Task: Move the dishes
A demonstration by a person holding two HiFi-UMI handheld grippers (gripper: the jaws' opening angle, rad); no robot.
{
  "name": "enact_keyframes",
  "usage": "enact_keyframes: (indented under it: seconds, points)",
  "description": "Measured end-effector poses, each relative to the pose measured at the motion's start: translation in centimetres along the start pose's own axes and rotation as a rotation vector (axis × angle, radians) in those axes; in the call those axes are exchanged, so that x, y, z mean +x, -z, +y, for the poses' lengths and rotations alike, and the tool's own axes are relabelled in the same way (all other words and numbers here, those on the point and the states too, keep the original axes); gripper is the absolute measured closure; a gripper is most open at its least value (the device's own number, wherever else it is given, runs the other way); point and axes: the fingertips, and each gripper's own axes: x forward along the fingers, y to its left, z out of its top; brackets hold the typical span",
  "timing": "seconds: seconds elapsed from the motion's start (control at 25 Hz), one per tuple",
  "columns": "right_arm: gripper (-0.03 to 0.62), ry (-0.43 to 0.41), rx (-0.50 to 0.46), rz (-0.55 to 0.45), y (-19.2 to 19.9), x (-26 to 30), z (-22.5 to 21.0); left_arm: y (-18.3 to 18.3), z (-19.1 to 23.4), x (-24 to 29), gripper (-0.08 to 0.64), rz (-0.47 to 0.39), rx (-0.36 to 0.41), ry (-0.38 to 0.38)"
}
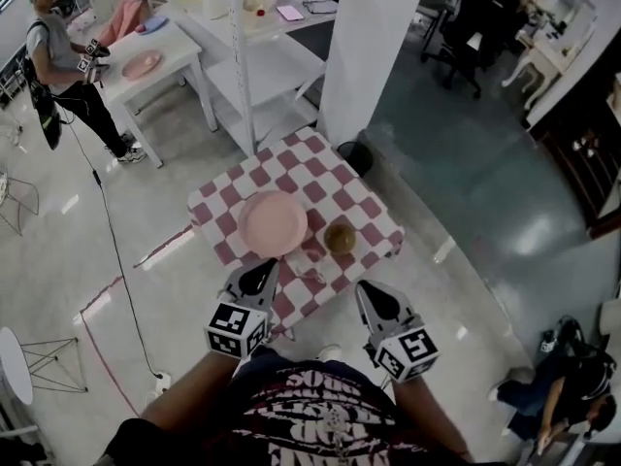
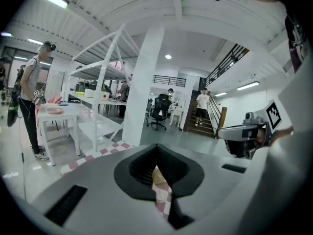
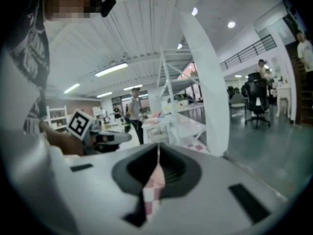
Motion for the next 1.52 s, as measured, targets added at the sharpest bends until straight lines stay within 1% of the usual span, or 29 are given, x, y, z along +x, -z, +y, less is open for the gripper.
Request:
enact_keyframes:
  seconds: [0.08,0.16,0.28,0.4,0.48,0.64,0.76,0.84,0.96,1.12,1.24,1.32,1.44,1.52]
  points:
    - [0.557,-0.021,0.006,0.011,0.6,-1.1,-1.3,0.2,-2.3,0.3,0.529,0.014,0.011,-0.011]
    - [0.557,-0.058,0.017,0.023,1.0,-1.6,-2.3,0.3,-4.0,0.3,0.529,0.011,0.006,-0.034]
    - [0.557,-0.117,0.022,0.046,1.4,-1.7,-3.1,1.0,-5.5,-0.1,0.529,0.014,-0.02,-0.091]
    - [0.557,-0.159,0.017,0.071,2.0,-1.7,-3.4,2.3,-6.4,-0.7,0.529,0.04,-0.019,-0.134]
    - [0.557,-0.19,0.016,0.082,2.6,-0.8,-3.2,3.1,-5.9,-1.3,0.529,0.048,-0.021,-0.167]
    - [0.557,-0.231,0.017,0.106,3.5,1.5,-2.2,4.3,-3.5,-2.5,0.529,0.042,-0.048,-0.228]
    - [0.557,-0.232,-0.002,0.114,2.7,3.1,-1.3,4.1,-1.1,-2.0,0.529,0.035,-0.068,-0.235]
    - [0.557,-0.216,-0.013,0.118,2.0,3.9,-1.0,4.0,0.4,-0.9,0.529,0.049,-0.064,-0.216]
    - [0.557,-0.155,-0.013,0.128,1.3,5.0,-1.3,4.8,2.4,1.2,0.529,0.112,-0.08,-0.16]
    - [0.557,-0.066,0.017,0.141,0.7,6.8,-1.4,6.4,3.7,3.6,0.529,0.197,-0.099,-0.046]
    - [0.557,-0.016,0.047,0.162,1.0,7.9,-0.9,8.7,3.8,5.4,0.529,0.286,-0.127,0.055]
    - [0.557,0.01,0.062,0.17,1.3,8.7,-0.4,9.8,4.0,6.2,0.529,0.33,-0.138,0.106]
    - [0.557,0.015,0.066,0.187,1.9,9.9,0.6,10.9,4.9,6.9,0.529,0.371,-0.127,0.131]
    - [0.557,0.016,0.065,0.21,2.4,9.9,0.9,11.7,5.0,7.3,0.529,0.395,-0.141,0.142]
